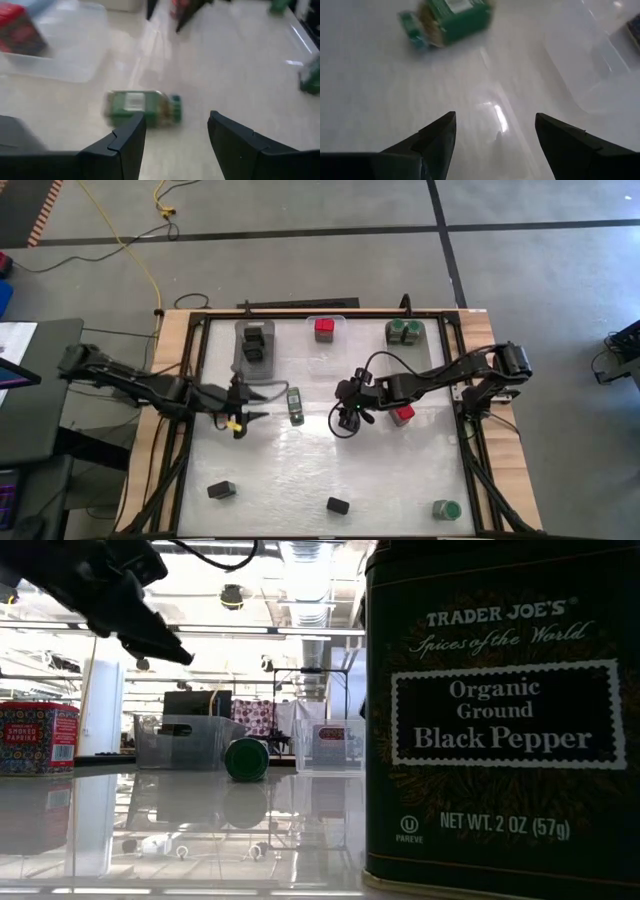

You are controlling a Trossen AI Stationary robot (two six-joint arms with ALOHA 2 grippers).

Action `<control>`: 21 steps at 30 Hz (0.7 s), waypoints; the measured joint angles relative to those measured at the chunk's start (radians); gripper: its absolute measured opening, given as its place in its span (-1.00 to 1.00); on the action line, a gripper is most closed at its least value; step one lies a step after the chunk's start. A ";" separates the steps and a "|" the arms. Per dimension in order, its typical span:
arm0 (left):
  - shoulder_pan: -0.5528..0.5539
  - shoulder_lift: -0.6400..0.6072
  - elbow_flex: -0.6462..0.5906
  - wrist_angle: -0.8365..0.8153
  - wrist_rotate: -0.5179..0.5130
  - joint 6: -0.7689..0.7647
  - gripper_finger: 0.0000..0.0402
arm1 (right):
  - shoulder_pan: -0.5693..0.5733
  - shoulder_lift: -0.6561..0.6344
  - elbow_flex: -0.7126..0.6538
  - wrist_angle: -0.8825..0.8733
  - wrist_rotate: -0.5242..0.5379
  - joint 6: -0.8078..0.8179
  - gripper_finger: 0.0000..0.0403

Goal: Sort spices by type
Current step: Put the red seasoning can into the transparent bin

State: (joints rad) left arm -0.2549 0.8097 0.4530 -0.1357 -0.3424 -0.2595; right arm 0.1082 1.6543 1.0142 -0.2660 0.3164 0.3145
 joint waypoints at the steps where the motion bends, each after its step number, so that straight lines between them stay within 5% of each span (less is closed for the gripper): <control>1: -0.015 0.012 0.000 0.009 -0.001 -0.001 0.02 | 0.011 0.000 0.014 -0.012 0.000 0.000 0.49; 10: -0.057 0.076 0.000 0.042 -0.003 -0.041 0.02 | 0.147 0.000 0.256 -0.407 0.112 0.096 0.49; 21: -0.063 0.076 0.000 0.034 0.022 -0.090 0.02 | 0.316 0.000 0.497 -1.197 0.085 0.581 0.49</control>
State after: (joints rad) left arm -0.3175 0.8852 0.4530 -0.1020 -0.3203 -0.3496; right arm 0.4237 1.6539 1.5116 -1.4630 0.4015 0.8952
